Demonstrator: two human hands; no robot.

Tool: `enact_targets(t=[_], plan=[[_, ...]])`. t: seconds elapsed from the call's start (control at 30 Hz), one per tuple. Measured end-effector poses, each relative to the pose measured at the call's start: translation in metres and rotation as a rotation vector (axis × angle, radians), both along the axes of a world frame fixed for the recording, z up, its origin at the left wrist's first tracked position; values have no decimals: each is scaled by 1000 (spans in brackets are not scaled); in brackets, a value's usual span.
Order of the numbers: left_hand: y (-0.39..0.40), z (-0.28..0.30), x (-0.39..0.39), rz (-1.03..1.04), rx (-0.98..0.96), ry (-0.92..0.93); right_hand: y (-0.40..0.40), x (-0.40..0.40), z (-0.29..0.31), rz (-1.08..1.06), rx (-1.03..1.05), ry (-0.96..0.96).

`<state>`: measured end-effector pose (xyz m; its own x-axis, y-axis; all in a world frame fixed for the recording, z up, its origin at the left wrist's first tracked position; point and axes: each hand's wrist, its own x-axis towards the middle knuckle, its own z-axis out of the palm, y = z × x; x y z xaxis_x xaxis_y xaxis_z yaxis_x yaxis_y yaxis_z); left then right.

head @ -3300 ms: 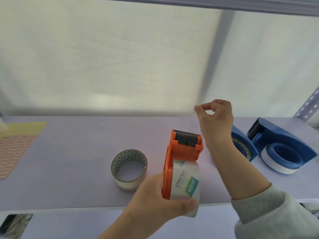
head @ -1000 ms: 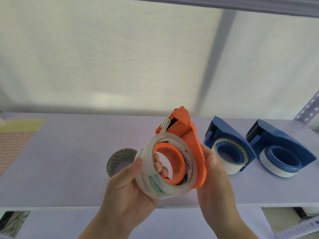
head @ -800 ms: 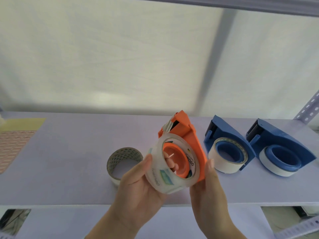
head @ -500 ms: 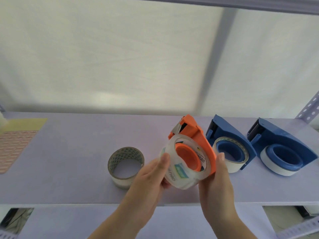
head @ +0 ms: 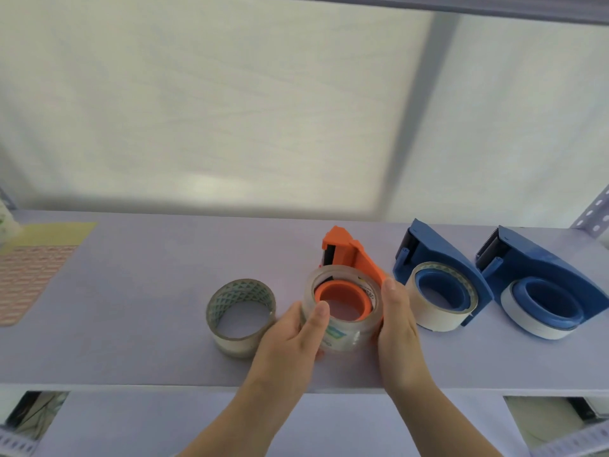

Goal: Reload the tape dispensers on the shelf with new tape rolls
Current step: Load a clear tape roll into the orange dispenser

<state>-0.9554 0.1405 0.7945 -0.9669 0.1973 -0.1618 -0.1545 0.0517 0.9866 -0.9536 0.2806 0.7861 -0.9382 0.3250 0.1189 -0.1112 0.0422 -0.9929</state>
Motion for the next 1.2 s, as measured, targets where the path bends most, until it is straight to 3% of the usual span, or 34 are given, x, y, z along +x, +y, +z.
enact_targets(t=[0.2,0.43,0.83,1.0,1.2], plan=[[-2,0,-9,49,-162,74,-1,-3,7,-16,89,-80],[-11,9,-12,86,-644,325,-4,-5,7,20,227,-81],[-16,6,-7,175,-658,390,-10,-8,-2,-83,453,-91],[-18,4,-9,192,-660,385,-15,-4,7,-72,330,-109],[-17,6,-8,190,-661,440,-20,-5,6,-114,341,-144]])
